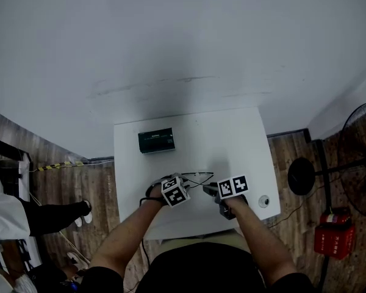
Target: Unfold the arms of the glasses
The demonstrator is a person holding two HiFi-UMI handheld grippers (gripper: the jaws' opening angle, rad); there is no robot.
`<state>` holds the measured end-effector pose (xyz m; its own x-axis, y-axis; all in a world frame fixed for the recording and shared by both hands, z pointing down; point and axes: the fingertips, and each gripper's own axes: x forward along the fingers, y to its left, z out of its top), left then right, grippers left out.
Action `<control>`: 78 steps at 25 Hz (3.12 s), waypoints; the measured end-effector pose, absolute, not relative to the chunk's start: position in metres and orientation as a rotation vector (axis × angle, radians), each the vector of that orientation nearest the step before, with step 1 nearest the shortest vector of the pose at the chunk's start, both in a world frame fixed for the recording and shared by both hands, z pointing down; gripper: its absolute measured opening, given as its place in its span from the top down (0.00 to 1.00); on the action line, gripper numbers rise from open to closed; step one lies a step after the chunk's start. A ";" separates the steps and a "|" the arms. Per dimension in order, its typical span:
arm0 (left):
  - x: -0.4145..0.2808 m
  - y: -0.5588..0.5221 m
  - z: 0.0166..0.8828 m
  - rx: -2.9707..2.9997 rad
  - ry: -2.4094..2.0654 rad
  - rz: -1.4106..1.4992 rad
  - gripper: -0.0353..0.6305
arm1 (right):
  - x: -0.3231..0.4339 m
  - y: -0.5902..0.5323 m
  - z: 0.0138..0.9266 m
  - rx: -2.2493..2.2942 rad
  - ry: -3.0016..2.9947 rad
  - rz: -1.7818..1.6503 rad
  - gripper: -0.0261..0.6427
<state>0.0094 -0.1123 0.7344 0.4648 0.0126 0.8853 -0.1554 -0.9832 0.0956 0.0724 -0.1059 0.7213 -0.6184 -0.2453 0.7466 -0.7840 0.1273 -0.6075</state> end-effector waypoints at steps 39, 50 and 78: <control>0.025 -0.127 0.751 2.617 0.374 1.804 0.94 | 0.079 -0.177 0.769 1.102 -1.638 1.511 0.96; -0.010 -0.130 0.741 2.555 0.162 1.582 0.94 | 0.086 -0.177 0.744 0.921 -1.877 1.126 0.87; -0.031 -0.153 0.775 2.333 -0.538 1.369 0.94 | 0.022 -0.233 0.780 0.388 -1.921 -0.010 0.87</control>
